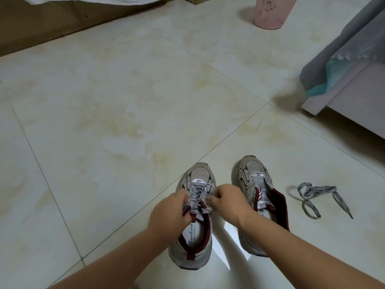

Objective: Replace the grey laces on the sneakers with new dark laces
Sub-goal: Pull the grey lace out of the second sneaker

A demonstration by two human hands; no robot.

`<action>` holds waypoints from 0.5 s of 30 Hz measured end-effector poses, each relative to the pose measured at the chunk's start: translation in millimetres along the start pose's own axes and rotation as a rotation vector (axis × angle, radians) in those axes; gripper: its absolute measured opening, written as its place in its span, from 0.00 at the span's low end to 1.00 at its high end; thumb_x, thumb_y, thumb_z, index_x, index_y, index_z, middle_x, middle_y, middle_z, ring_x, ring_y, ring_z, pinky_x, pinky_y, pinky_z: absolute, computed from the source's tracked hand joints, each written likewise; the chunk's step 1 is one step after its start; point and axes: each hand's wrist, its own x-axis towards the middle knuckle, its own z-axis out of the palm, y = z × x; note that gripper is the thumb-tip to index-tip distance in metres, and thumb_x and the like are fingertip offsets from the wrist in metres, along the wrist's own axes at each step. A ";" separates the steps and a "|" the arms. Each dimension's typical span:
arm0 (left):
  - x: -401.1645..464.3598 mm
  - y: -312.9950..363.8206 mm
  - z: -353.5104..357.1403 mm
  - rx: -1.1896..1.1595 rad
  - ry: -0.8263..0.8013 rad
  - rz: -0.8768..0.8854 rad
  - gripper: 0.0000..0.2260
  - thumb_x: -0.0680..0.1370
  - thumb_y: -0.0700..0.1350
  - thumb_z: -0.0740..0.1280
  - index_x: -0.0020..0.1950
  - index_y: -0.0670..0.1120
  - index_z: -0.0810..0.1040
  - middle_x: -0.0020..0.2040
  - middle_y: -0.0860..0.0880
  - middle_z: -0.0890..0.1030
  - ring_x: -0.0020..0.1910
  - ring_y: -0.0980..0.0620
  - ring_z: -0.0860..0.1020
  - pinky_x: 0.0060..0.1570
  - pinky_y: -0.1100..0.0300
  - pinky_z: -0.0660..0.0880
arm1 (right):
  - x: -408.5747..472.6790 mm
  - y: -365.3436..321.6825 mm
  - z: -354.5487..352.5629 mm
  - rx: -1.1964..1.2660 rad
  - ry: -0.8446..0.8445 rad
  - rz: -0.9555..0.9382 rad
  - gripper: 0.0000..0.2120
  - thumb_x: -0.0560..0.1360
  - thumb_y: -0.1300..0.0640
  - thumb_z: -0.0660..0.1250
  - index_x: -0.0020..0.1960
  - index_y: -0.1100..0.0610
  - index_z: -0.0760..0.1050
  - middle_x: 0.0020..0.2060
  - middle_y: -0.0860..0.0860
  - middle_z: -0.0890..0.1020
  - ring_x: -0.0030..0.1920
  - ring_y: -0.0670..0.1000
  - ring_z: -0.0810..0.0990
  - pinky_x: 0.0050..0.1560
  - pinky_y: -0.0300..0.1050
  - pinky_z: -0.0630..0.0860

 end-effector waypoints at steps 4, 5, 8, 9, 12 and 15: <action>0.6 -1.1 0.1 -0.019 -0.007 0.004 0.10 0.72 0.48 0.67 0.47 0.51 0.66 0.42 0.54 0.74 0.41 0.51 0.71 0.38 0.60 0.65 | 5.5 6.3 -7.8 0.061 0.180 0.019 0.18 0.78 0.52 0.62 0.30 0.55 0.65 0.29 0.51 0.71 0.38 0.55 0.73 0.38 0.43 0.67; 0.3 -1.7 0.6 -0.026 -0.007 0.007 0.10 0.72 0.48 0.67 0.49 0.51 0.67 0.41 0.55 0.72 0.41 0.52 0.71 0.38 0.60 0.65 | 5.1 5.8 -7.8 0.120 0.146 0.047 0.19 0.77 0.50 0.63 0.31 0.56 0.67 0.28 0.51 0.72 0.37 0.56 0.74 0.38 0.45 0.71; -1.1 -2.9 0.2 -0.069 0.015 0.025 0.10 0.73 0.49 0.68 0.49 0.50 0.69 0.36 0.55 0.68 0.40 0.53 0.69 0.38 0.60 0.65 | 0.1 4.5 3.6 0.310 -0.087 0.105 0.16 0.74 0.49 0.68 0.32 0.57 0.71 0.28 0.52 0.75 0.31 0.53 0.76 0.35 0.46 0.75; -1.3 -3.1 -0.5 -0.085 0.027 0.038 0.10 0.73 0.49 0.68 0.48 0.49 0.69 0.36 0.55 0.68 0.39 0.52 0.69 0.38 0.59 0.66 | -0.7 5.0 8.7 0.326 -0.127 0.097 0.15 0.73 0.52 0.69 0.33 0.57 0.71 0.28 0.53 0.76 0.31 0.52 0.75 0.35 0.46 0.74; -2.2 -3.8 -2.7 -0.104 0.044 0.080 0.07 0.73 0.46 0.67 0.47 0.47 0.71 0.37 0.54 0.69 0.41 0.51 0.71 0.42 0.57 0.69 | 0.9 4.9 11.4 0.288 -0.039 0.052 0.10 0.75 0.57 0.67 0.37 0.61 0.73 0.34 0.60 0.79 0.37 0.59 0.79 0.45 0.55 0.79; -3.1 -4.9 -3.7 -0.128 0.058 0.087 0.06 0.72 0.44 0.66 0.46 0.46 0.71 0.38 0.53 0.71 0.42 0.51 0.72 0.43 0.57 0.69 | 4.1 7.4 5.9 0.462 0.084 0.100 0.10 0.77 0.60 0.62 0.37 0.60 0.71 0.34 0.59 0.78 0.34 0.58 0.78 0.45 0.61 0.80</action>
